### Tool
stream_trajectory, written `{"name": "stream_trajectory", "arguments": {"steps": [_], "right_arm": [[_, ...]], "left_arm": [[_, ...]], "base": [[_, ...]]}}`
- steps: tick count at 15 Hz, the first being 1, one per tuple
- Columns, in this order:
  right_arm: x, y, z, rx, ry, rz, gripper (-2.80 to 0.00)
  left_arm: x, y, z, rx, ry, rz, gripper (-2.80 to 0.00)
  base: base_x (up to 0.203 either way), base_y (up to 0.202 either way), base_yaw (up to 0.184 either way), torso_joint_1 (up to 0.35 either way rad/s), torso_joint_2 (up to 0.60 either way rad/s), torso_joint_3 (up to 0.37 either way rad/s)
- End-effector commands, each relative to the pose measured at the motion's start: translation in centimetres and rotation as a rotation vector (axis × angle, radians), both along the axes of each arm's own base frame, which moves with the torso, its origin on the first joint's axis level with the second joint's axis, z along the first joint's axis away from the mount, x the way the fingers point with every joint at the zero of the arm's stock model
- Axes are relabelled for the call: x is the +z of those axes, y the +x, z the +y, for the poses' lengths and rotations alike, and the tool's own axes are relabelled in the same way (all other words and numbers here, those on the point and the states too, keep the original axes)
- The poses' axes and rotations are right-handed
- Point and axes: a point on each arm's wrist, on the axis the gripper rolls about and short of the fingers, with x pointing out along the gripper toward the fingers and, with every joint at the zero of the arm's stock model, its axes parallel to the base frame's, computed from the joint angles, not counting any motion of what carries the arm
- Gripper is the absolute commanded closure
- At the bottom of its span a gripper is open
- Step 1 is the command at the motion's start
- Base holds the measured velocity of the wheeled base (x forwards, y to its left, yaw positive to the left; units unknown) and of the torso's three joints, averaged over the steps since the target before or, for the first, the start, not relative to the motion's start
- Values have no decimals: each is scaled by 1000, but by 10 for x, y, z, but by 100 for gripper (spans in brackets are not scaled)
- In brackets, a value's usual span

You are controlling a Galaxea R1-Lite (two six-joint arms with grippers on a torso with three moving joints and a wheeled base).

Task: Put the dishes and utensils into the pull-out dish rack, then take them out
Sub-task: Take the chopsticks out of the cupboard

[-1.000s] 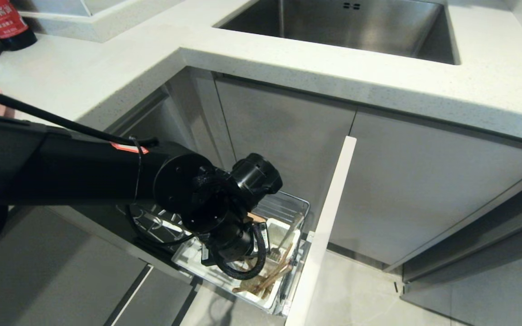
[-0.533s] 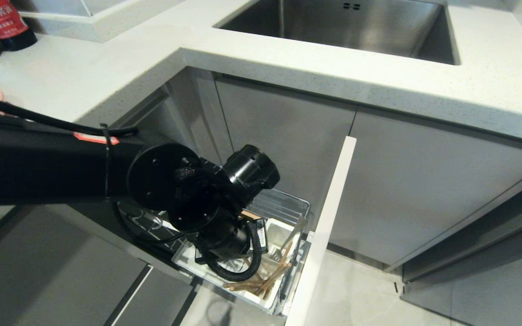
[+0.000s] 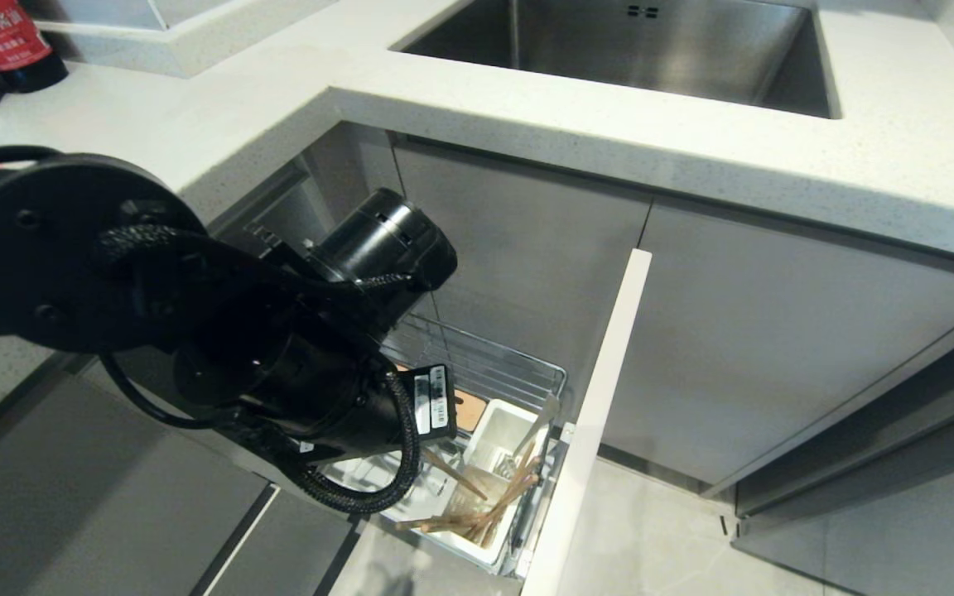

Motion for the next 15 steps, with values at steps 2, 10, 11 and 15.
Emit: {"name": "stream_trajectory", "arguments": {"steps": [2,10,11,15], "right_arm": [[0,0,0,0,-1,0,0],[0,0,0,0,-1,1,0],[0,0,0,0,0,0,0],[0,0,0,0,-1,0,0]], "left_arm": [[24,-17,14,-8,-34,-30,0],[69,-47,44,-24,-141,-130,0],[75,-50,48,-23,-158,-146,0],[110,-73,77,-12,-283,-265,0]], "base": [[0,0,0,0,0,0],[0,0,0,0,0,0],[0,0,0,0,0,0],[0,0,0,0,0,0]]}}
